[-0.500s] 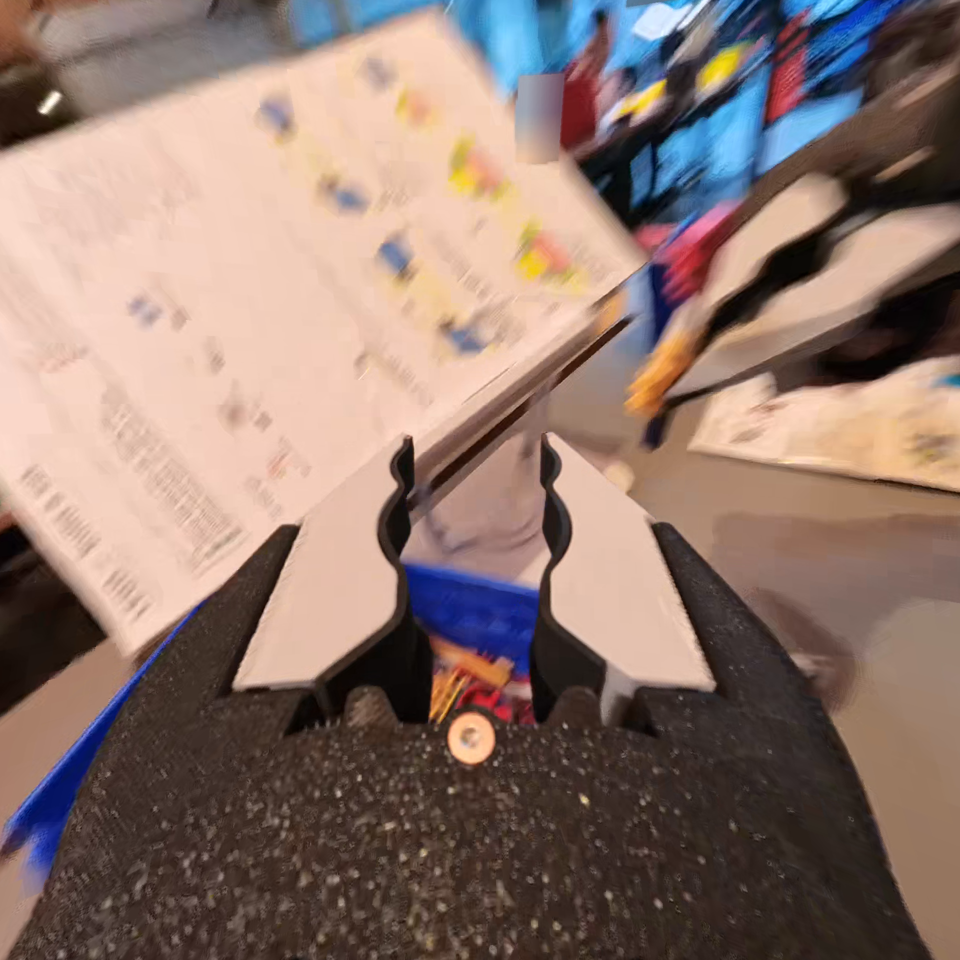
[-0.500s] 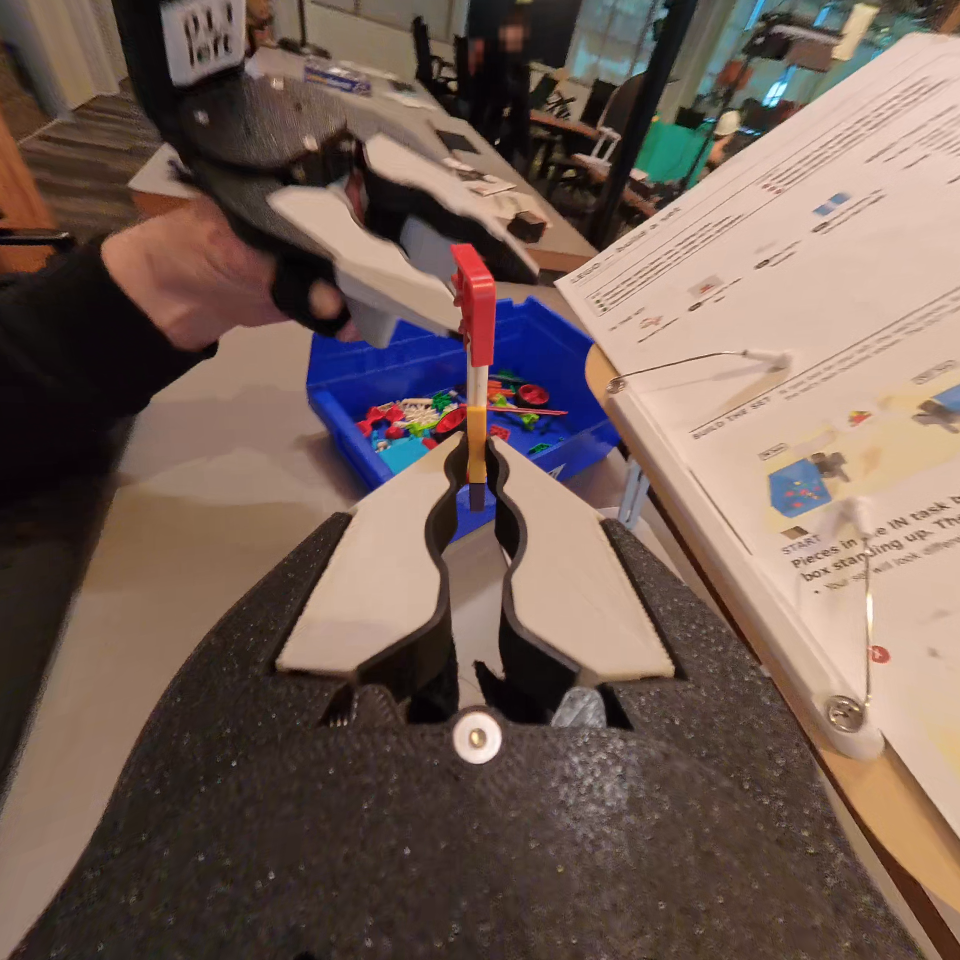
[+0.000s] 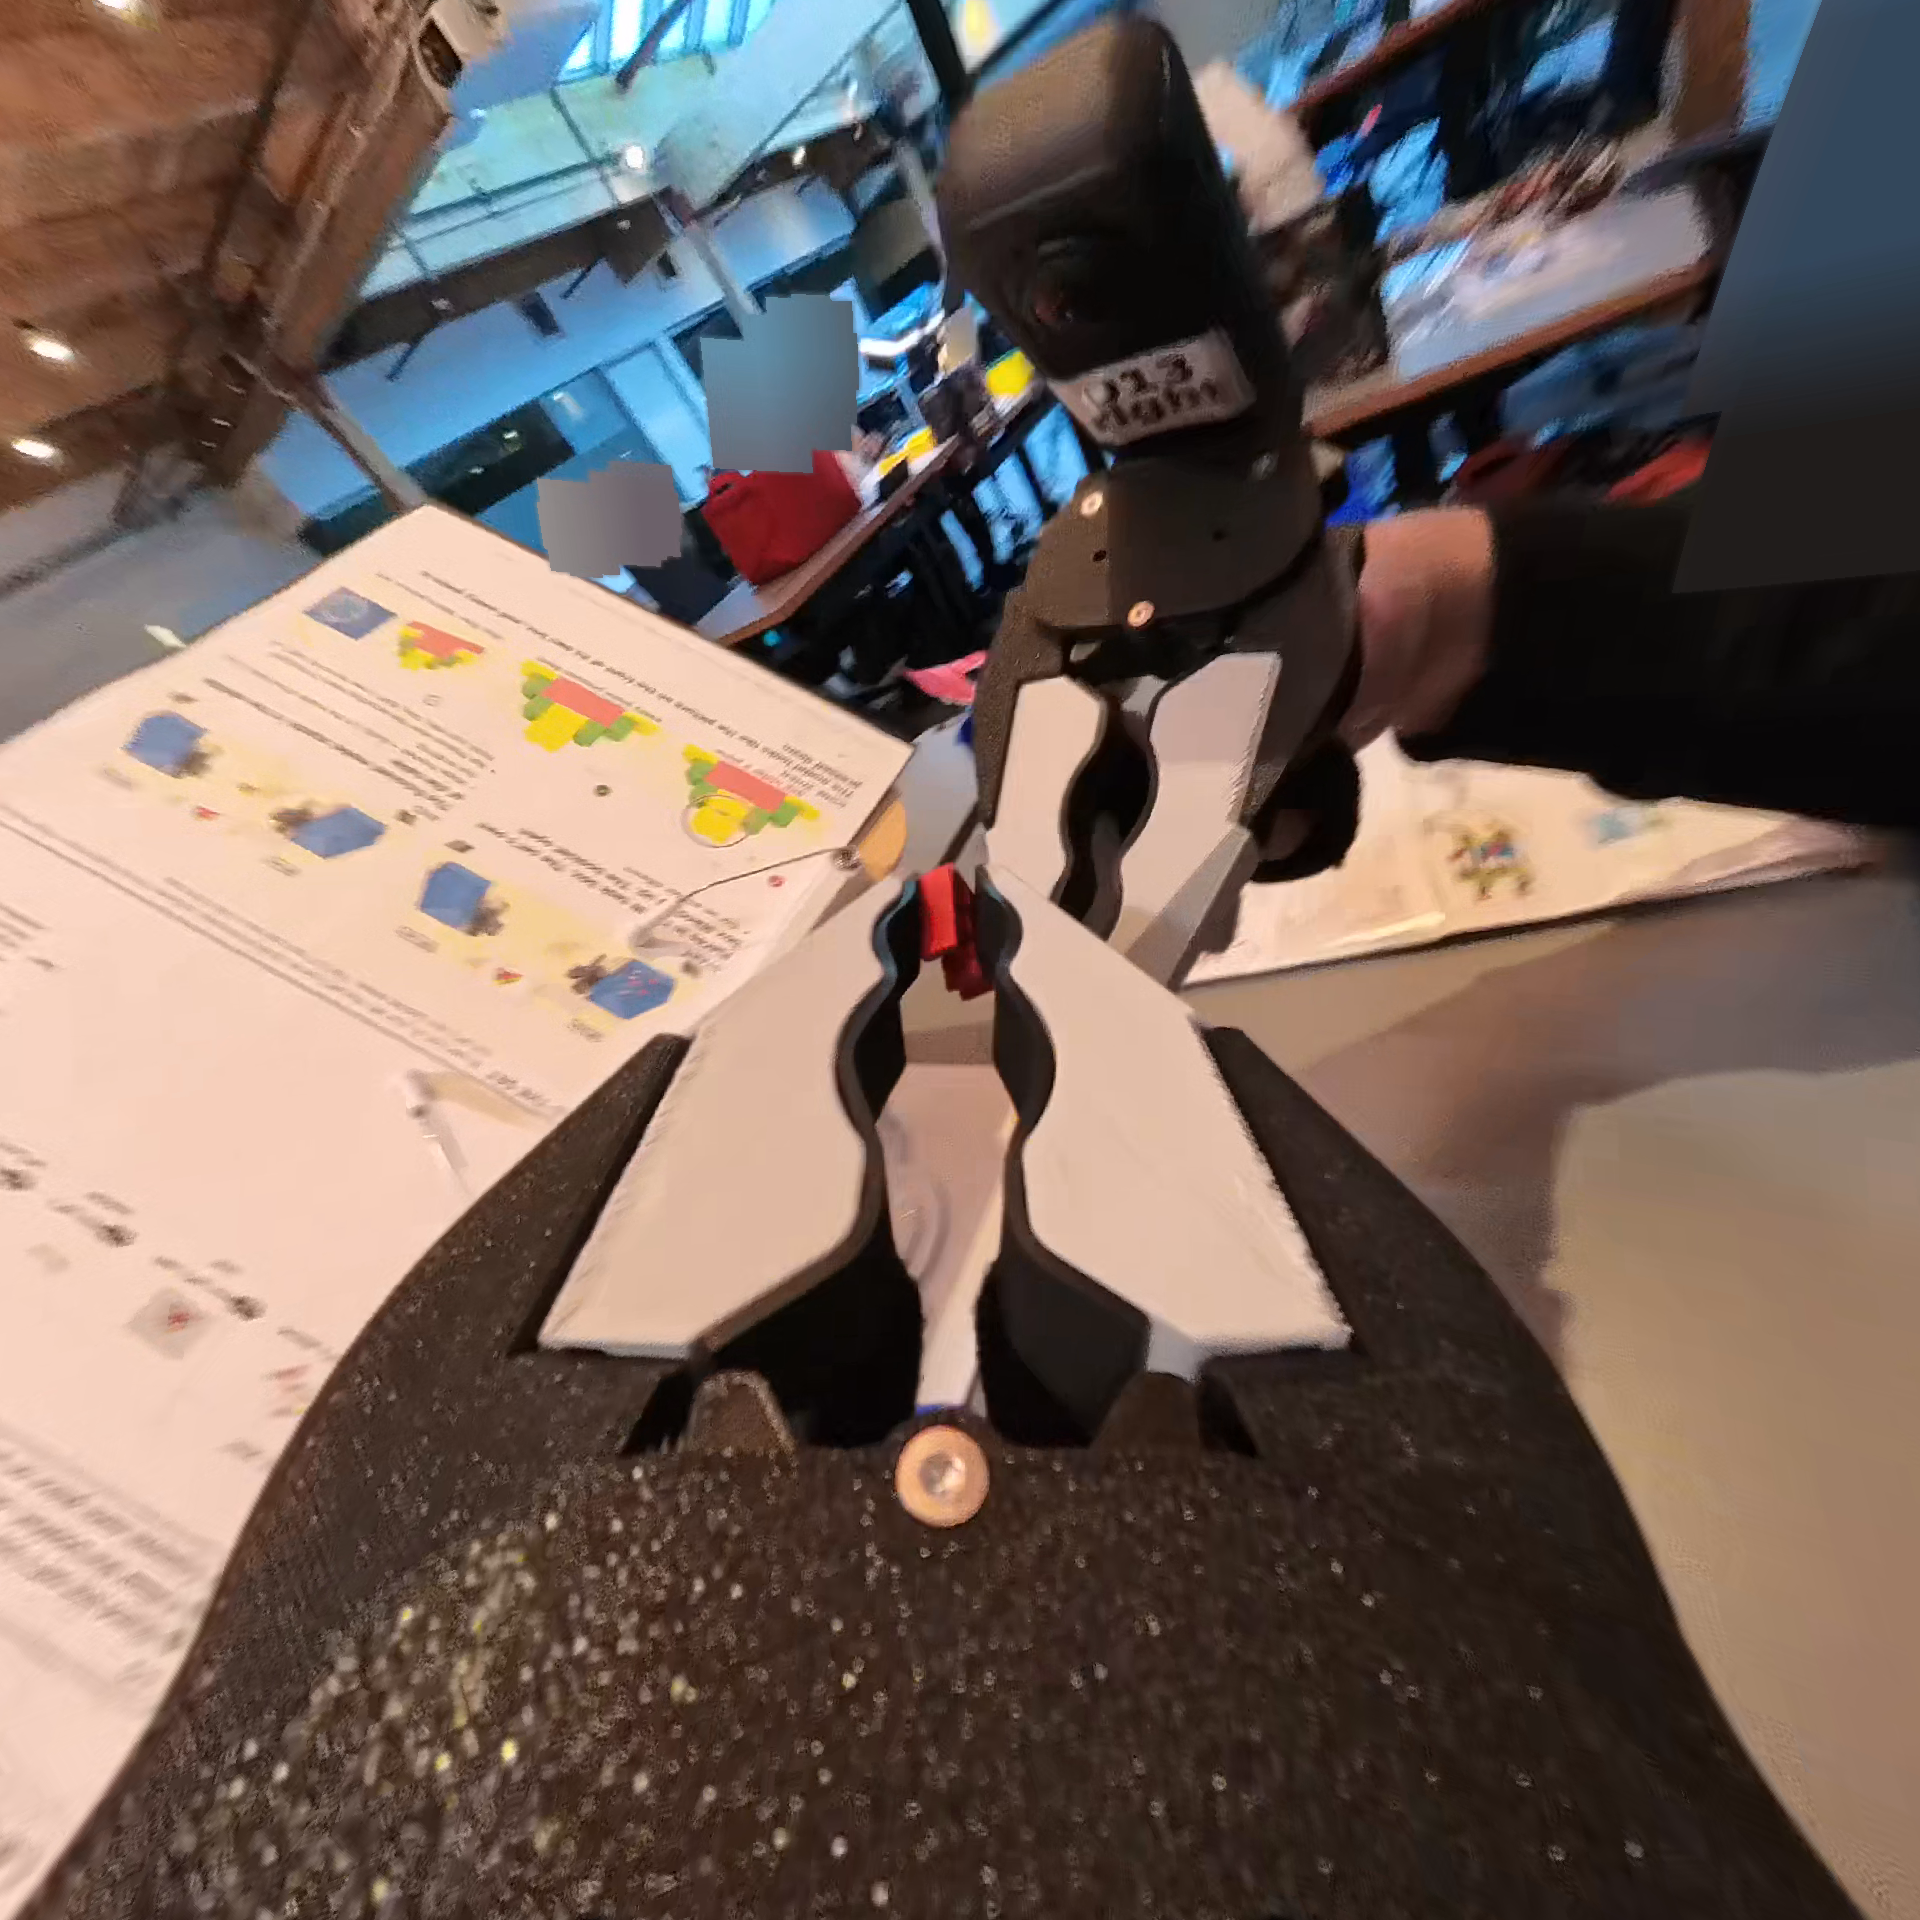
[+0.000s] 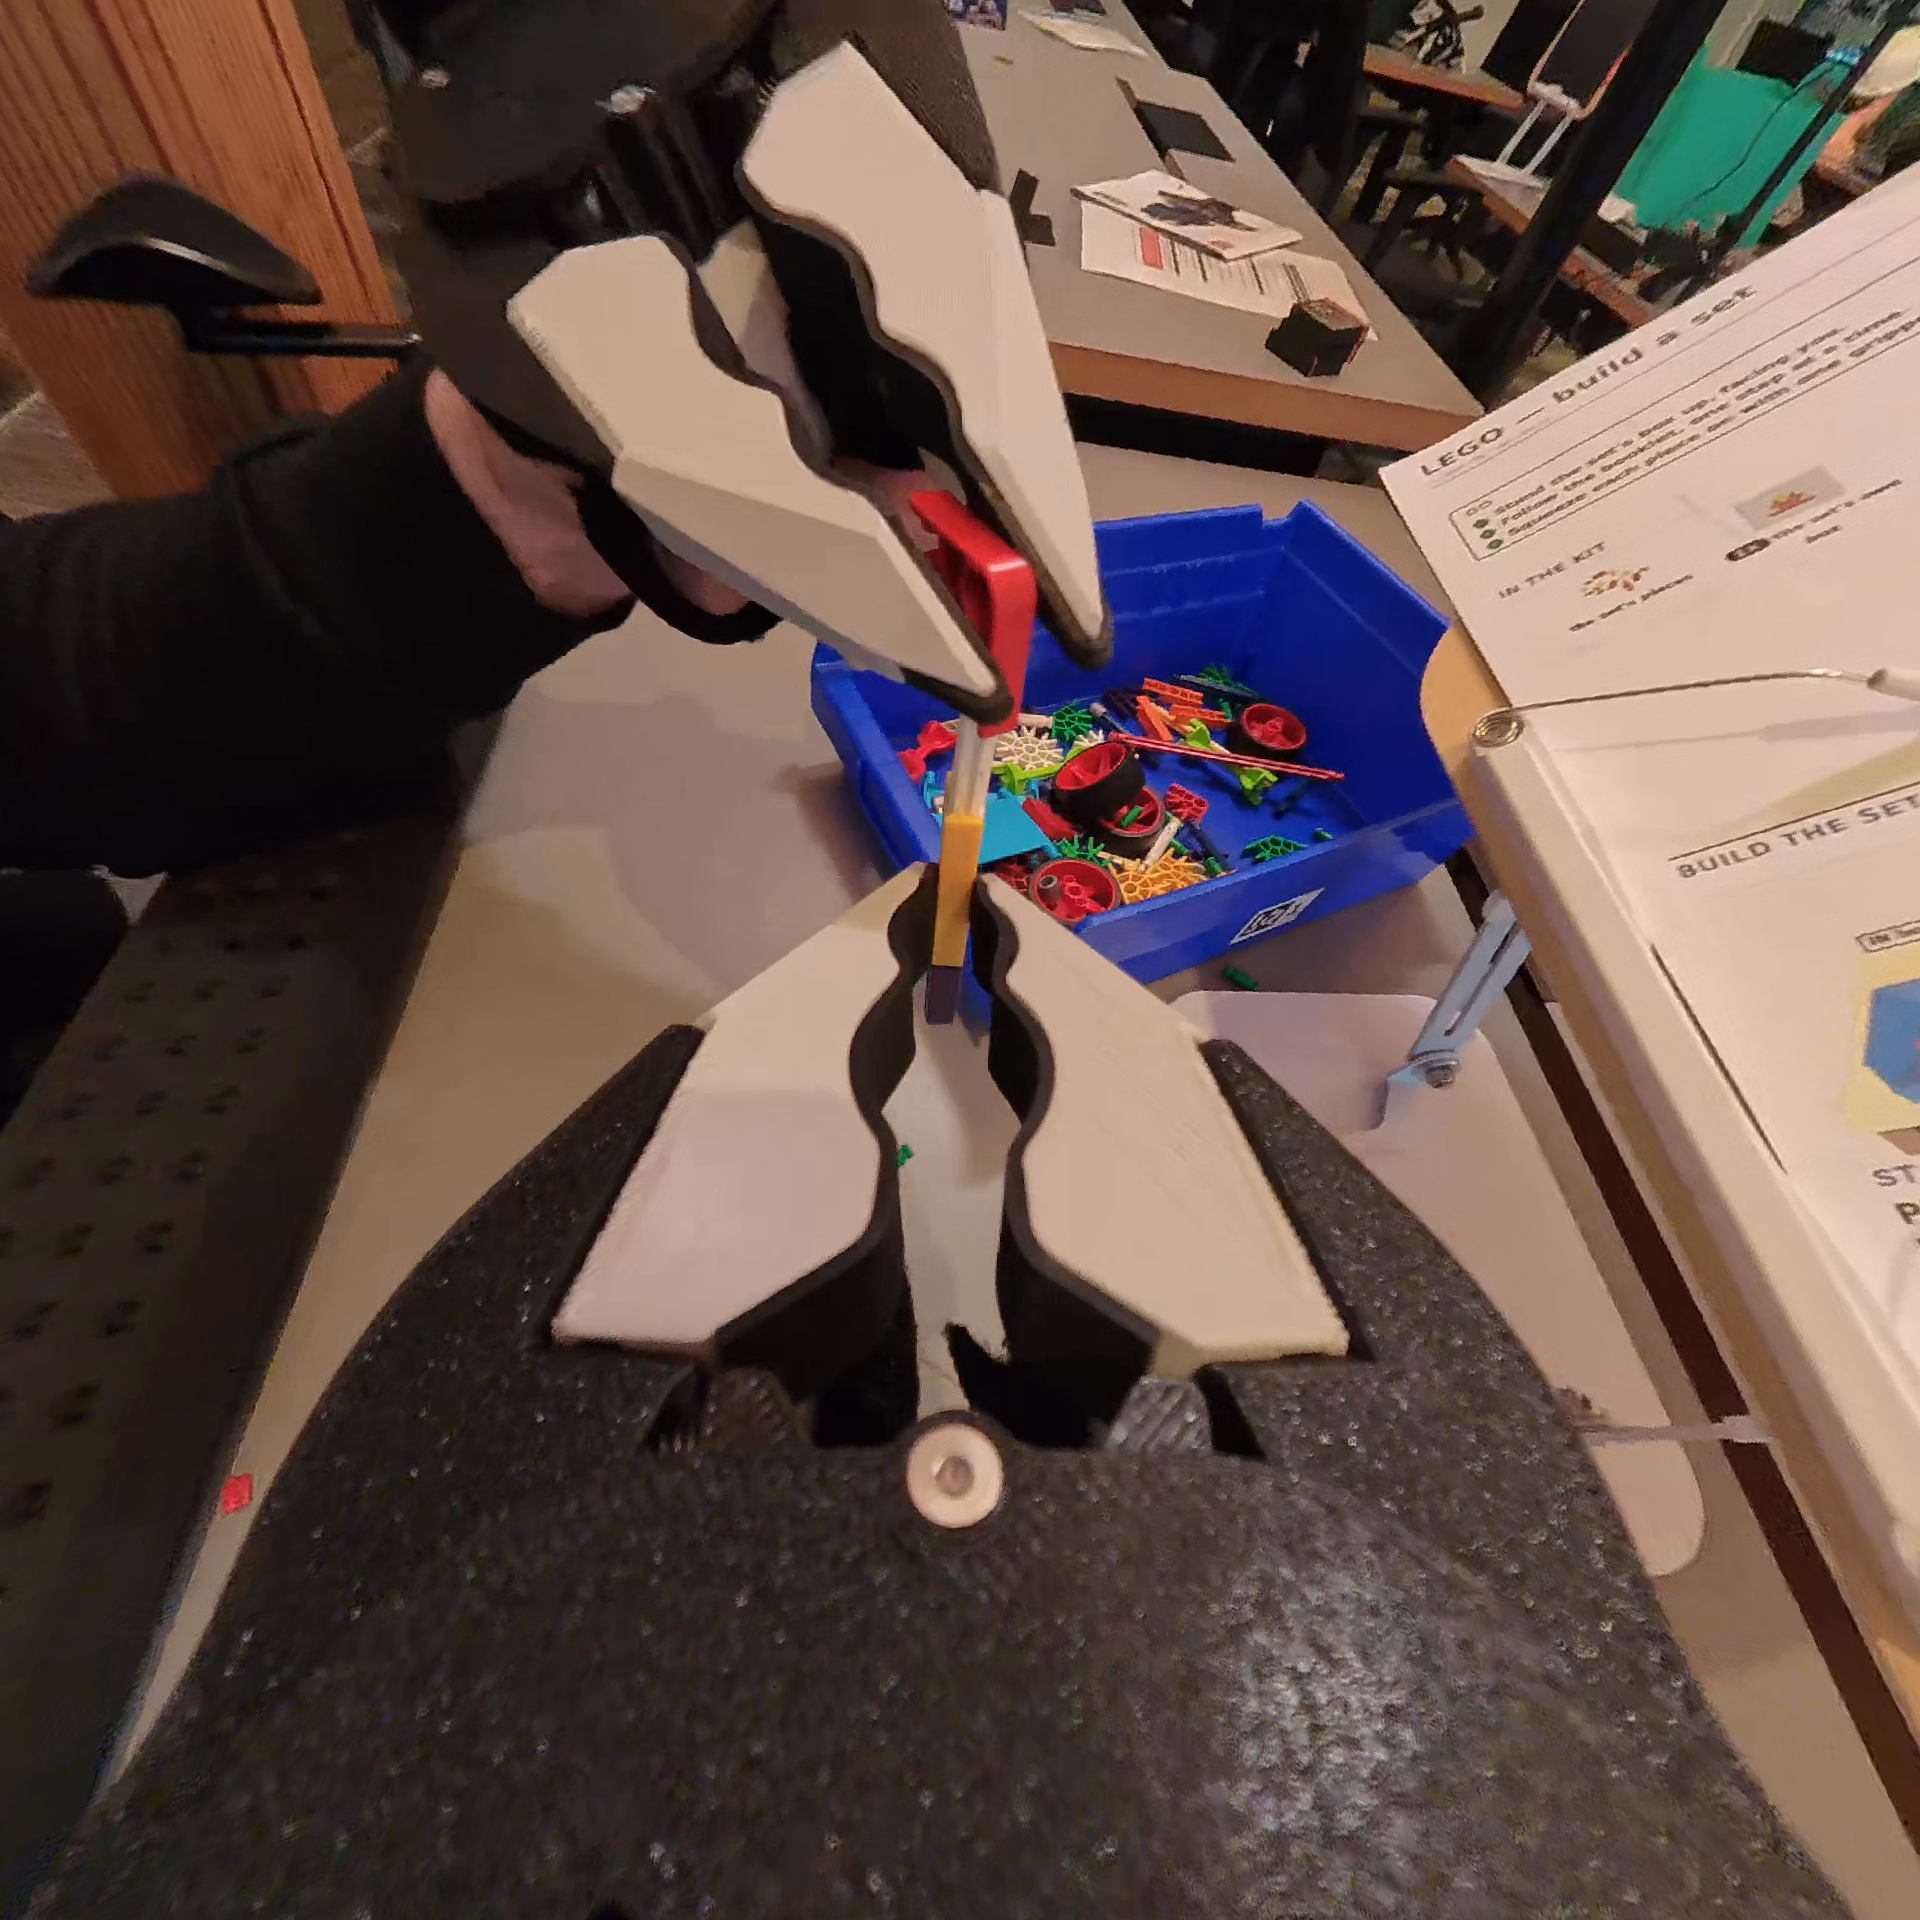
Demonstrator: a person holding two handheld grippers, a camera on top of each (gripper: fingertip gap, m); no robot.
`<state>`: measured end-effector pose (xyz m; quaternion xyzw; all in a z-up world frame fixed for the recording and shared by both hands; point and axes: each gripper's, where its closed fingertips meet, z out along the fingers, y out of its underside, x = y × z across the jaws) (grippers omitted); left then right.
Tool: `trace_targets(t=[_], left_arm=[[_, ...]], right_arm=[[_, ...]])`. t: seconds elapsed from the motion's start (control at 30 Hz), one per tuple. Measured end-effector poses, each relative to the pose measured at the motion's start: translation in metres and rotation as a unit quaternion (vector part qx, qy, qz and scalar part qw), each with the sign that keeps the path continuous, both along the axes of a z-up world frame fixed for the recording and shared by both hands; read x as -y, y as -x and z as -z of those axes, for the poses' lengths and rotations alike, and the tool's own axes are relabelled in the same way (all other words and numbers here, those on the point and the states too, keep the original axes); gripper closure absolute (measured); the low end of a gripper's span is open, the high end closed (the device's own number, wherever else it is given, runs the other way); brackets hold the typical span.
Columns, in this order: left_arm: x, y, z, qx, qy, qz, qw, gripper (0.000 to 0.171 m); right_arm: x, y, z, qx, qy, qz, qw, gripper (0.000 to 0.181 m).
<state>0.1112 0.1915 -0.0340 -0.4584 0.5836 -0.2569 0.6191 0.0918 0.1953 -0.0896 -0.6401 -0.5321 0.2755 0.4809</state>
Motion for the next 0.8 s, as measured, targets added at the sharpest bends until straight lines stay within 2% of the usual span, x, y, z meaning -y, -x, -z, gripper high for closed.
trace_targets(t=[0.07,0.13,0.2,0.33,0.37,0.43,0.53,0.6,0.7,0.8], left_arm=[[-0.003,-0.002,-0.001,-0.017,-0.049,-0.034,0.998,0.164],[-0.014,-0.004,-0.001,-0.046,-0.108,-0.1,0.988,0.164],[-0.022,-0.01,-0.003,-0.076,-0.185,-0.171,0.965,0.164],[-0.048,-0.028,0.01,-0.118,-0.287,-0.268,0.912,0.165],[-0.051,-0.03,0.012,-0.11,-0.295,-0.263,0.912,0.166],[-0.061,-0.028,0.014,-0.116,-0.326,-0.289,0.892,0.164],[-0.062,-0.027,0.025,-0.122,-0.245,-0.256,0.927,0.164],[-0.049,-0.027,0.027,-0.121,-0.2,-0.209,0.95,0.166],[-0.04,-0.019,0.018,-0.046,-0.047,-0.143,0.987,0.167],[-0.044,-0.004,0.003,0.033,0.044,-0.108,0.993,0.167]], right_arm=[[-0.001,0.0,-0.001,-0.011,0.019,0.004,1.0,0.178],[-0.006,0.0,-0.002,-0.027,0.047,0.017,0.998,0.178],[-0.011,0.0,-0.002,-0.048,0.078,0.026,0.995,0.179],[-0.03,0.002,0.01,-0.084,0.153,0.065,0.982,0.179],[-0.032,0.001,0.012,-0.101,0.177,0.064,0.977,0.179],[-0.043,-0.002,0.018,-0.096,0.179,0.089,0.975,0.179],[-0.044,0.0,0.025,-0.066,0.158,0.093,0.981,0.178],[-0.048,-0.001,0.025,-0.036,0.124,0.112,0.985,0.178],[-0.049,-0.007,0.02,0.036,0.015,0.136,0.99,0.178],[-0.046,-0.013,0.009,0.057,-0.048,0.137,0.988,0.178]])
